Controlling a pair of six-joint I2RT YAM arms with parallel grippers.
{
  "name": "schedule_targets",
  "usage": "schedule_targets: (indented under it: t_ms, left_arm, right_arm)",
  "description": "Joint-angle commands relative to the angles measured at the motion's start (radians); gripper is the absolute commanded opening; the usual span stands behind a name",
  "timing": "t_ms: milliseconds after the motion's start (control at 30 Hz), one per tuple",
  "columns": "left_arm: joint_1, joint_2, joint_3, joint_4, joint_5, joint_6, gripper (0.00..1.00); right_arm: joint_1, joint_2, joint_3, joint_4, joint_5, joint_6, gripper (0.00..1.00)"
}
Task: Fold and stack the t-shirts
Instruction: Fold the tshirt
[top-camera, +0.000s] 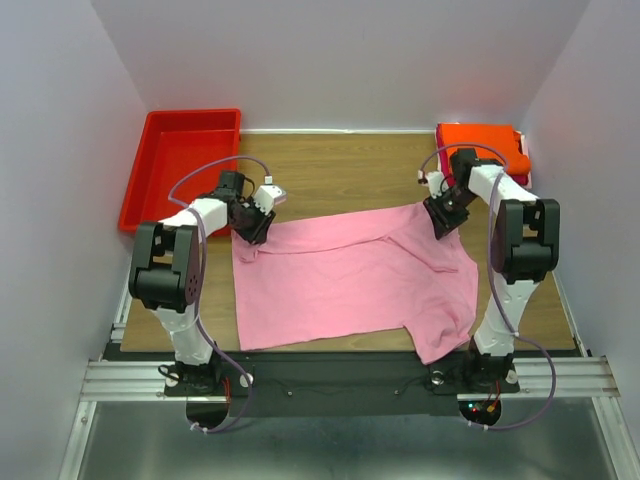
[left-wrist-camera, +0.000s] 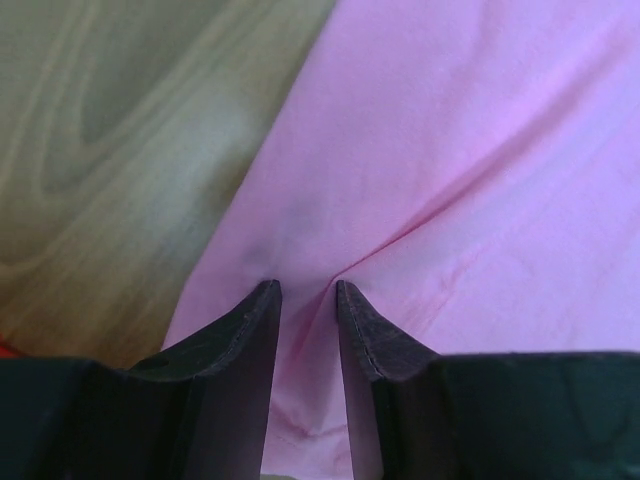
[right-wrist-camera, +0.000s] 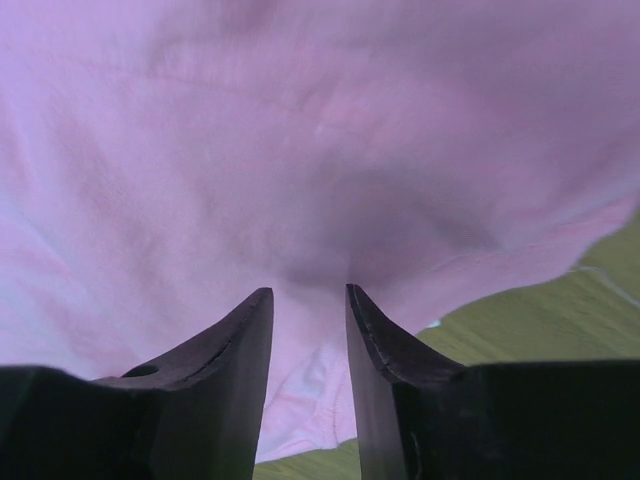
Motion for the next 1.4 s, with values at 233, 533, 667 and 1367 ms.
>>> schedule_targets:
  t_ms: [233, 533, 667, 1367]
  left_arm:
    - [0.001, -0.16, 0.057, -0.097, 0.052, -0.011, 0.43]
    - [0.008, -0.345, -0.09, -0.141, 0.035, 0.04, 0.48]
    - [0.008, -0.404, -0.136, -0.137, 0.028, 0.052, 0.5]
    - [0.017, -0.413, -0.173, -0.109, -0.011, 0.066, 0.49]
  right_arm:
    - [-0.02, -0.095, 0.104, -0.193, -0.052, 0.065, 0.5]
    - [-0.034, -0.212, -0.154, -0.303, -0.055, 0.074, 0.56]
    - [-0.035, -0.207, -0.169, -0.274, -0.037, 0.11, 0.62]
    - [-0.046, -0.105, -0.177, -0.149, 0.072, 0.18, 0.55]
